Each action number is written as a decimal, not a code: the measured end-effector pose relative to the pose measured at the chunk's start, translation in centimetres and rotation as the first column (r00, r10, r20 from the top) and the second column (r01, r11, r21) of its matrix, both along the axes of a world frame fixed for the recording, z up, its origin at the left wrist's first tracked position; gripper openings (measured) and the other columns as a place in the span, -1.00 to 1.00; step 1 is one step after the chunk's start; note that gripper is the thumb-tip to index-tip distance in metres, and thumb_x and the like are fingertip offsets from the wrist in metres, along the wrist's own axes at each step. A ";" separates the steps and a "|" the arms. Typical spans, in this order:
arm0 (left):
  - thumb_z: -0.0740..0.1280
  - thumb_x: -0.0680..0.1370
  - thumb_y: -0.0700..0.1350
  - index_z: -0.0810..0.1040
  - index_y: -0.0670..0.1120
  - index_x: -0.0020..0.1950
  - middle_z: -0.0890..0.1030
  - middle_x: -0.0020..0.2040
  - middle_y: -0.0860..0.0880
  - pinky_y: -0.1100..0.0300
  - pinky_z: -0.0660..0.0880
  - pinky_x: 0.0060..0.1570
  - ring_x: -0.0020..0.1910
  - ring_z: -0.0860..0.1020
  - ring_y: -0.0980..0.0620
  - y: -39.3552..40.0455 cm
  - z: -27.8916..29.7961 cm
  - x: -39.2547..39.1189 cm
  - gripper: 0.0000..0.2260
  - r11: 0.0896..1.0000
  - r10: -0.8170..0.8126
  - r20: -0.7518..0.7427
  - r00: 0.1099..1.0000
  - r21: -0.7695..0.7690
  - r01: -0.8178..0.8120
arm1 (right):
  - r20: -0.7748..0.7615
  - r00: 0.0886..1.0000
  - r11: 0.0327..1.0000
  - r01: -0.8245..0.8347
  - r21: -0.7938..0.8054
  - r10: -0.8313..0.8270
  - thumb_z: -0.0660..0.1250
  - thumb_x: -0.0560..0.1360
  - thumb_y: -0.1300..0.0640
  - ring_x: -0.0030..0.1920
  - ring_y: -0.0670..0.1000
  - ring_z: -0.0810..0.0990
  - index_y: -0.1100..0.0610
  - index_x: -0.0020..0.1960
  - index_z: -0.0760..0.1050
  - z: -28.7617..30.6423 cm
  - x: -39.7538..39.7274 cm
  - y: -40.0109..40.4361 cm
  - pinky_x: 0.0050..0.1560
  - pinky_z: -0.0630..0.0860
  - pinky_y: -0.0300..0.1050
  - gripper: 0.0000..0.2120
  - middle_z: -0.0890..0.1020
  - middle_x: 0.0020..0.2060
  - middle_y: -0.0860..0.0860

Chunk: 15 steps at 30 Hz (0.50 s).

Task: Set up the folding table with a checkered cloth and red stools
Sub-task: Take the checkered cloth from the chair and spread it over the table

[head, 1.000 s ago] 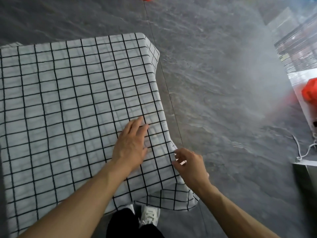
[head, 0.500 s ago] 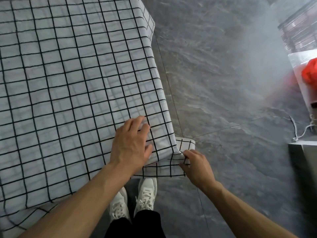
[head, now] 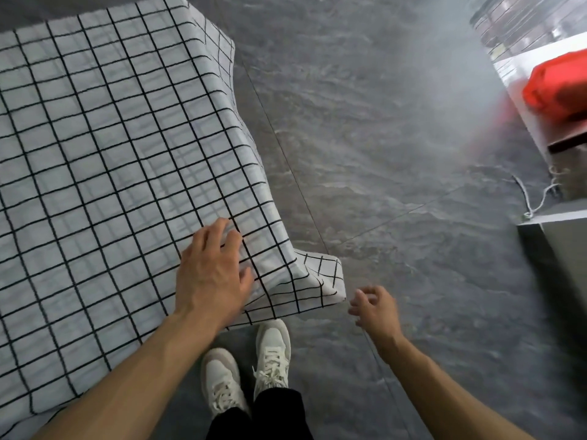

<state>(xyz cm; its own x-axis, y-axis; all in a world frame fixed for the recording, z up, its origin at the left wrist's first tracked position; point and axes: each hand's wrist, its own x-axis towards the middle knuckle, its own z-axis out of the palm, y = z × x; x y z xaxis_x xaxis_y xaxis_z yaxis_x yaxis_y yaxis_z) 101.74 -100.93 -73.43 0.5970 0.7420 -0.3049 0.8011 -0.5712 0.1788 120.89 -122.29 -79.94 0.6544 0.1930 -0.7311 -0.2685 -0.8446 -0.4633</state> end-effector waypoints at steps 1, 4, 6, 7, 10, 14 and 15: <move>0.37 0.46 0.09 0.40 -0.08 0.30 0.30 0.43 -0.08 -0.05 0.44 0.23 0.36 0.29 -0.11 0.0 0.0 0.1 -0.52 1.000 0.001 -0.005 1.000 0.003 -0.001 | -0.065 0.995 0.994 0.085 0.076 -0.080 0.32 0.58 0.09 -0.13 0.03 0.66 0.09 0.14 0.43 -0.1 -0.4 0.1 -0.15 0.58 -0.01 -0.83 0.65 -0.07 0.11; 0.36 0.46 0.08 0.41 -0.09 0.28 0.30 0.43 -0.09 -0.04 0.43 0.22 0.36 0.30 -0.11 -0.1 -0.1 0.2 -0.54 1.000 -0.004 -0.012 1.000 0.011 0.004 | -0.122 0.990 0.987 0.084 0.133 -0.068 0.42 0.52 0.13 -0.06 0.03 0.65 -0.03 0.25 0.37 -0.6 -1.0 0.6 -0.02 0.60 0.03 -0.64 0.66 -0.07 0.06; 0.36 0.46 0.07 0.42 -0.09 0.26 0.31 0.42 -0.09 -0.03 0.44 0.20 0.35 0.30 -0.11 -0.1 -0.1 0.1 -0.56 1.000 -0.004 -0.009 1.000 0.007 0.004 | -0.097 0.993 0.990 0.077 0.116 -0.066 0.43 0.49 0.25 -0.14 0.06 0.65 0.05 0.16 0.46 -1.1 -1.2 1.0 -0.11 0.56 0.02 -0.70 0.67 -0.16 0.08; 0.36 0.46 0.07 0.42 -0.09 0.25 0.31 0.42 -0.09 -0.03 0.44 0.20 0.34 0.29 -0.11 -0.1 -0.1 0.1 -0.57 1.000 -0.003 -0.006 1.000 0.005 0.003 | -0.052 0.997 0.994 0.060 0.094 -0.055 0.41 0.47 0.29 -0.18 0.10 0.65 0.09 0.09 0.51 -1.3 -1.3 1.2 -0.17 0.55 0.02 -0.76 0.67 -0.22 0.08; 0.36 0.46 0.07 0.43 -0.09 0.24 0.30 0.42 -0.08 -0.03 0.45 0.20 0.34 0.29 -0.11 0.0 -0.2 0.1 -0.58 1.000 -0.003 -0.008 1.000 0.003 0.003 | 0.127 0.988 0.996 -0.091 0.012 0.089 0.40 0.43 0.27 -0.22 0.05 0.62 0.08 -0.06 0.55 -1.0 -1.6 1.8 -0.17 0.56 -0.03 -0.85 0.63 -0.29 0.00; 0.36 0.46 0.07 0.41 -0.09 0.25 0.29 0.42 -0.09 -0.02 0.45 0.22 0.34 0.29 -0.10 -0.2 0.0 0.1 -0.57 1.000 -0.007 -0.001 1.000 0.008 0.007 | 0.294 0.839 0.859 -0.503 0.094 0.458 0.53 0.40 0.13 0.03 -0.13 0.51 -0.03 0.24 0.47 0.9 -2.2 4.1 0.08 0.48 -0.22 -0.54 0.52 0.06 -0.12; 0.36 0.47 0.07 0.40 -0.09 0.26 0.29 0.42 -0.08 -0.01 0.45 0.23 0.35 0.28 -0.10 -0.3 0.1 0.1 -0.57 1.000 -0.006 -0.003 1.000 0.007 0.006 | 0.331 0.772 0.798 -0.597 0.085 0.543 0.53 0.40 0.11 0.10 -0.14 0.48 -0.03 0.28 0.46 1.3 -2.4 4.9 0.14 0.44 -0.22 -0.51 0.51 0.12 -0.13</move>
